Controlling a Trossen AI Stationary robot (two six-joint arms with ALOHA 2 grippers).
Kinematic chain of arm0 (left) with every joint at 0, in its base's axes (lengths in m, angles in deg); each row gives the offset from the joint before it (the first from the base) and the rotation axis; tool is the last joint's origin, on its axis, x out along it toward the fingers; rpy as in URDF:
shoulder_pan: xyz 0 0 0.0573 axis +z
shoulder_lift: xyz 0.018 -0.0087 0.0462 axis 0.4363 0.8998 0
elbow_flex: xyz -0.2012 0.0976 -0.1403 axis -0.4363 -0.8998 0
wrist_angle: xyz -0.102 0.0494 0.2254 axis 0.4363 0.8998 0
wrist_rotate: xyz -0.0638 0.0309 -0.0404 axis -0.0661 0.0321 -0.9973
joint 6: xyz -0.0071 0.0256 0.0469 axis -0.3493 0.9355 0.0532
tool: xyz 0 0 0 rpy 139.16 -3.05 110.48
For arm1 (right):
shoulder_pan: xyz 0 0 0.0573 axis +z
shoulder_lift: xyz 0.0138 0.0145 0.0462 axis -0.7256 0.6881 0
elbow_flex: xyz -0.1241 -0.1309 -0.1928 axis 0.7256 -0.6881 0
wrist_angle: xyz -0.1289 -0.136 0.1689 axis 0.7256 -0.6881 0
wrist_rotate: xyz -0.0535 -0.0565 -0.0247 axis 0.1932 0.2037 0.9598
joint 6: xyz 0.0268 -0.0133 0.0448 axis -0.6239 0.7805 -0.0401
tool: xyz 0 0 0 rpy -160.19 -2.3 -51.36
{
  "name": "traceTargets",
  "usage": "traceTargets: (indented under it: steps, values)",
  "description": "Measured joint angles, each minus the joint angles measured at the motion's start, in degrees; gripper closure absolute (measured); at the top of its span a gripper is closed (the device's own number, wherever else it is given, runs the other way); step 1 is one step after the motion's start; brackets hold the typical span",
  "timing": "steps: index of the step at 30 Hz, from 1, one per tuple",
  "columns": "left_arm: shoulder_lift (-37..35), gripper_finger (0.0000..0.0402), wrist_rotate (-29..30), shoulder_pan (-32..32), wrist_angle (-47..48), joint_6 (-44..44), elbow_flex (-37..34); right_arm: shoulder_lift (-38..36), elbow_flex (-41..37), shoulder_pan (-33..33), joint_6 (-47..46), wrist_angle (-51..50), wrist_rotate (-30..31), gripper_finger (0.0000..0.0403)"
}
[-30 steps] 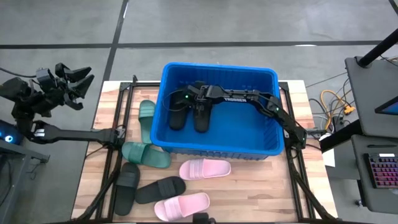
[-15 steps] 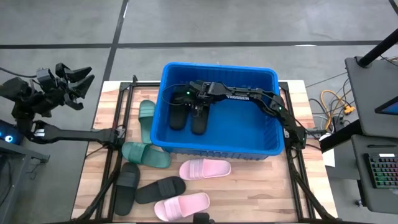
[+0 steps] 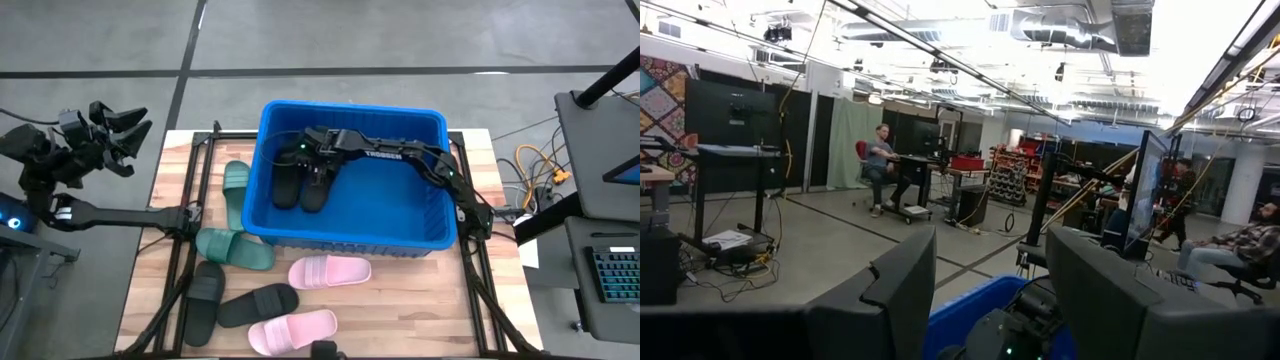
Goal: Pick and place slides into bin
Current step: Put the right black slide into the blue bin, then put the bottom green slide into the blue bin
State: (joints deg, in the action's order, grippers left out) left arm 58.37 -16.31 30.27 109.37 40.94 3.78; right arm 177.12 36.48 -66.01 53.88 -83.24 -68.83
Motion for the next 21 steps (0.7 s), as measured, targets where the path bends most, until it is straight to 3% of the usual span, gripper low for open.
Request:
traceTargets:
  steps: [3, 10, 16, 21]
  values:
    - [0.0, 0.0226, 0.0, 0.02, 0.0, 0.01, -0.01, 0.0, 0.3, -0.34, -0.27, -0.45, -4.49, 0.0217]
    - [0.0, 0.0226, 0.0, 0.0, 0.0, 0.02, 0.01, -0.19, 3.21, -0.34, -6.42, -3.66, -5.9, 0.0202]
    - [0.02, 0.0226, 0.0, 0.0, 0.02, 0.02, -0.01, -0.35, 11.71, -0.2, -9.42, -5.54, -6.41, 0.0202]
    - [0.02, 0.0226, 0.0, 0.02, 0.06, 0.14, 0.01, -1.6, 21.22, 0.28, -11.65, -2.14, -12.65, 0.0202]
